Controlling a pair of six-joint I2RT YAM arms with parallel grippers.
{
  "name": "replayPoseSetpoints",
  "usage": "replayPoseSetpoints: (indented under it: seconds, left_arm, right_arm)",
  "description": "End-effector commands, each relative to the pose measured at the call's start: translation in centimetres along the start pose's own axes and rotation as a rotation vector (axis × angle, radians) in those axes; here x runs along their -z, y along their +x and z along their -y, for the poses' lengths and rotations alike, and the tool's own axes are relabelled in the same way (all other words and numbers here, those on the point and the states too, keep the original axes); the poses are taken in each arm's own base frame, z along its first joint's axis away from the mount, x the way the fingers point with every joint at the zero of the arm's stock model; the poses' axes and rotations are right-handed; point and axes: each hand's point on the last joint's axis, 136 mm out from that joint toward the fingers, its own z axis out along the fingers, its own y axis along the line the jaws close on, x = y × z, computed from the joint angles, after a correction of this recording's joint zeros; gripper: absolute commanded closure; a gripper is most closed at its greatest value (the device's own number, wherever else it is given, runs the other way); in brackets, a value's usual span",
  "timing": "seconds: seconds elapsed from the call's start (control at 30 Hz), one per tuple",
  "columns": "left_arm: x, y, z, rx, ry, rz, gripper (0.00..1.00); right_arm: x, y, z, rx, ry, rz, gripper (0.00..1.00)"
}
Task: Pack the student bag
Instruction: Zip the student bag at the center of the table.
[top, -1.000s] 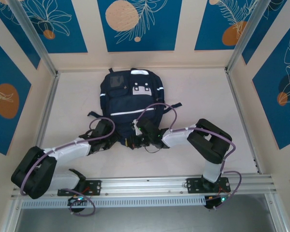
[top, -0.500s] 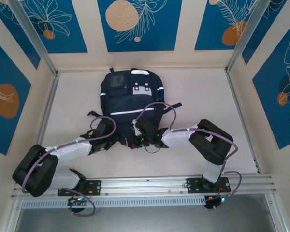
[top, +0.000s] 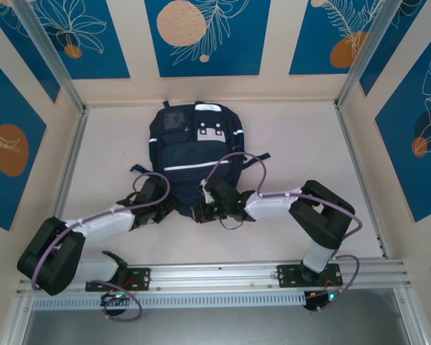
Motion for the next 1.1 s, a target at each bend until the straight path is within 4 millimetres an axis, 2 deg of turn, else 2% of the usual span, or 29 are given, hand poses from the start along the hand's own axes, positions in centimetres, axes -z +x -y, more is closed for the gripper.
replayPoseSetpoints:
  seconds: [0.0,0.7,0.83,0.97,1.07]
  left_arm:
    - [0.5,-1.9,-3.7,0.001,-0.135,0.090,1.00]
    - [1.2,-2.7,-3.4,-0.015,-0.147,0.097,1.00]
    - [1.6,-3.3,-3.1,-0.029,-0.149,0.107,1.00]
    - [2.7,-3.7,-1.7,-0.060,-0.128,0.097,1.00]
    - [3.9,-3.0,-0.6,-0.030,-0.076,0.061,0.76]
  right_arm:
    - [0.8,5.1,5.3,-0.055,0.177,-0.161,1.00]
    - [3.7,4.7,6.5,-0.010,0.185,-0.136,1.00]
    - [3.3,4.8,6.6,-0.003,0.162,-0.150,1.00]
    - [1.8,4.9,6.2,-0.029,0.123,-0.175,1.00]
    - [0.6,4.7,6.0,-0.041,0.128,-0.191,1.00]
